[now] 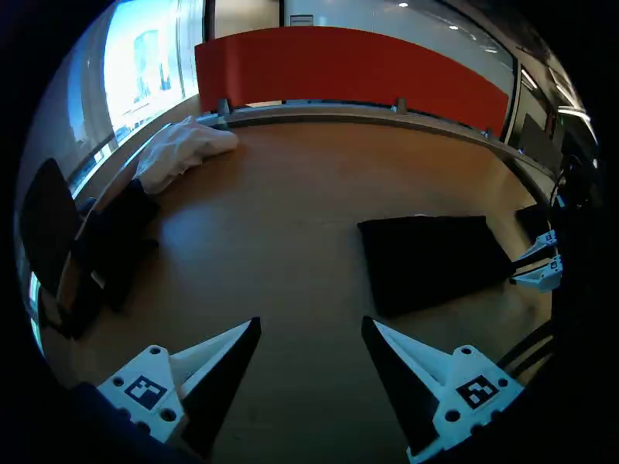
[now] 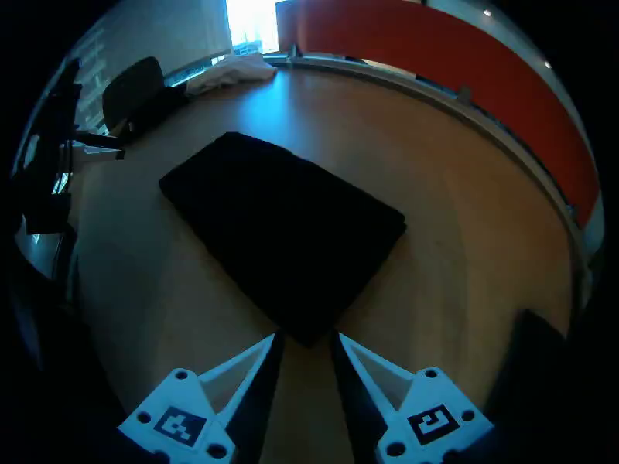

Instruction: Fold towel

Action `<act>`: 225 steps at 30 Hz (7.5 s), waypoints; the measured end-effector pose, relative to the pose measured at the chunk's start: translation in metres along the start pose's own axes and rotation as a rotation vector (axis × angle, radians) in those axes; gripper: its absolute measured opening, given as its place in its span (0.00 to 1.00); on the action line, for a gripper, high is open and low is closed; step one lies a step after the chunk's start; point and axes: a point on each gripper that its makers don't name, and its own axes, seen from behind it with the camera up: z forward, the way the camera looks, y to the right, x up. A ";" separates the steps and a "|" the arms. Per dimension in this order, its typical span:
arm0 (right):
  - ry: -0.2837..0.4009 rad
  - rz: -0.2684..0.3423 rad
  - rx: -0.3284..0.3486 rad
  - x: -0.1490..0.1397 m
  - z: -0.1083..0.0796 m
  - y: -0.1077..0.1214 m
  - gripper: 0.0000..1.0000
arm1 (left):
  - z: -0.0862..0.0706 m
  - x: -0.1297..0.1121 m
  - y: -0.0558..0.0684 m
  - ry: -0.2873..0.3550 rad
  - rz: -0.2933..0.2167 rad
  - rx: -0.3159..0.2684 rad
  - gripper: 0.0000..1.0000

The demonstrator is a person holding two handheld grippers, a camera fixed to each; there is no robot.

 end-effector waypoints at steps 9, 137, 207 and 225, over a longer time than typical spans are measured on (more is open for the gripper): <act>-0.002 -0.012 0.007 -0.001 0.000 0.000 0.07 | -0.002 -0.002 -0.002 -0.003 0.002 0.002 0.97; 0.138 -0.213 0.097 0.107 -0.017 -0.076 0.73 | -0.006 0.005 -0.025 0.009 -0.037 0.032 0.97; 0.026 -0.071 0.050 0.021 0.013 -0.064 0.11 | -0.003 0.004 -0.021 0.003 -0.025 0.023 0.96; 0.214 -0.174 0.001 0.125 -0.038 -0.050 0.11 | -0.004 0.016 -0.019 0.029 -0.024 0.019 0.97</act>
